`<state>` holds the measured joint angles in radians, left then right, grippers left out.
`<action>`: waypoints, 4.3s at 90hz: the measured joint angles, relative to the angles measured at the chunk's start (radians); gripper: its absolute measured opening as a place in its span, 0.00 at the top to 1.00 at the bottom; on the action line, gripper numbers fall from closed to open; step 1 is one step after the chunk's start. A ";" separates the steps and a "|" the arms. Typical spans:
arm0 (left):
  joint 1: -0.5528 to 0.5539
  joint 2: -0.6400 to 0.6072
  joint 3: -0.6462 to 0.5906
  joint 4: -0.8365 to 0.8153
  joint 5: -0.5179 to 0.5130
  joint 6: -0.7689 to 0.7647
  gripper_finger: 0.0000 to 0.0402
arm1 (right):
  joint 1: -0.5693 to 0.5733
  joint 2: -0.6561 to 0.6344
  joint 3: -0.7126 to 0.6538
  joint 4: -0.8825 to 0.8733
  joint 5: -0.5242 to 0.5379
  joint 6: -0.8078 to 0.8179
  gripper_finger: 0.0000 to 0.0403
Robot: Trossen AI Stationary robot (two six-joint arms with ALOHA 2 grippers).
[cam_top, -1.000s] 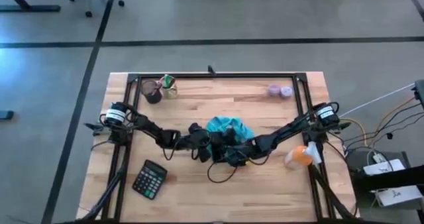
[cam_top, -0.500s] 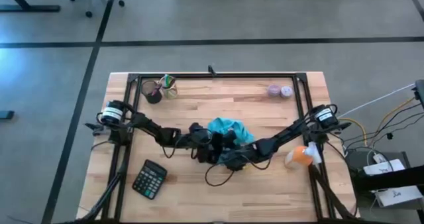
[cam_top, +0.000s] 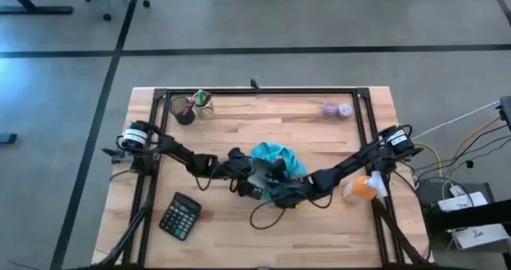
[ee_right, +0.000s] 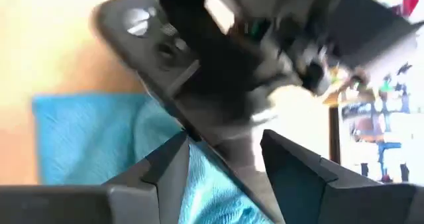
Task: Apply microfiber cloth
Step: Move the cellphone on the middle right on the table
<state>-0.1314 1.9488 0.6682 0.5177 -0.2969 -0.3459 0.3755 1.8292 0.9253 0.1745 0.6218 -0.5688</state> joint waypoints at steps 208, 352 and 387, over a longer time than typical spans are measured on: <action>0.000 0.006 0.006 0.035 -0.008 0.050 1.00 | -0.093 0.098 0.006 0.010 -0.356 -0.043 0.57; 0.005 0.000 0.005 0.062 -0.052 0.049 1.00 | -0.101 0.089 0.133 -0.119 -0.030 -0.405 0.76; 0.005 -0.020 0.011 0.065 0.031 0.046 1.00 | -0.122 0.067 0.153 -0.119 -0.058 -0.479 0.73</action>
<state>-0.1261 1.9288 0.6789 0.5825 -0.2660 -0.2999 0.2532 1.8965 1.0779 0.0558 0.5634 -1.0478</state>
